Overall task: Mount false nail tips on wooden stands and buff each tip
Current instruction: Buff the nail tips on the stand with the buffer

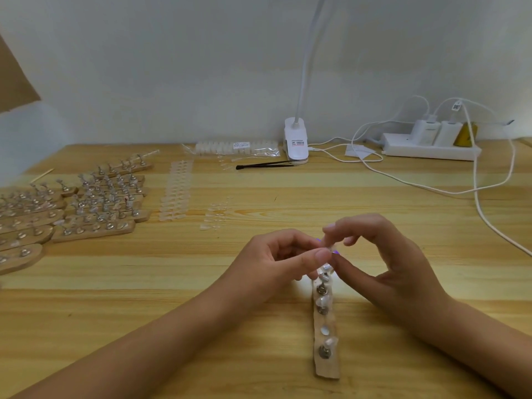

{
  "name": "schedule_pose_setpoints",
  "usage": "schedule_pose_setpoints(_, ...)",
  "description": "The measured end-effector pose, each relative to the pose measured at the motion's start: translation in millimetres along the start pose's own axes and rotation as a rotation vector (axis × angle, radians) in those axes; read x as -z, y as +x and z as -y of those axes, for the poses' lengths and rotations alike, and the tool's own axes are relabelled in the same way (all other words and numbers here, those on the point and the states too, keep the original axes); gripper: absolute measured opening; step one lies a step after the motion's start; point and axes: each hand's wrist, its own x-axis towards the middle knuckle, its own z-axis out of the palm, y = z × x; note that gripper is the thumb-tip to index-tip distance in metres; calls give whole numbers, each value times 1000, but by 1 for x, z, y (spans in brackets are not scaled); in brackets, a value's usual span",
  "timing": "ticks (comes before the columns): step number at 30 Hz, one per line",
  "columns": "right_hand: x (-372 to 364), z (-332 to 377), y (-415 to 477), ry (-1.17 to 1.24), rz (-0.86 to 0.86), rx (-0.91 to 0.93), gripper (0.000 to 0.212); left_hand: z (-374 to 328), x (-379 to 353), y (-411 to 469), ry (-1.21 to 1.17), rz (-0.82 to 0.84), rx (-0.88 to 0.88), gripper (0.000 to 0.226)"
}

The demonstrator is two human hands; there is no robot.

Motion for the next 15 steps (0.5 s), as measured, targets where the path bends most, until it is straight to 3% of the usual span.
schedule_pose_setpoints(5, 9, -9, 6, 14, 29, -66, 31, 4, 5, 6, -173, -108, 51, 27)
schedule_pose_setpoints(9, 24, -29, 5, -61, 350, -215, 46, 5, 10, 13, -393, -187, 110, 19)
schedule_pose_setpoints(12, 23, -38, 0, -139, 530, -186, 54, 6, 10, 13, -392, -174, 98, 24)
schedule_pose_setpoints(15, 19, -38, 2, -179, 491, -171, 43, 7, 8, 11, -256, -131, 81, 36)
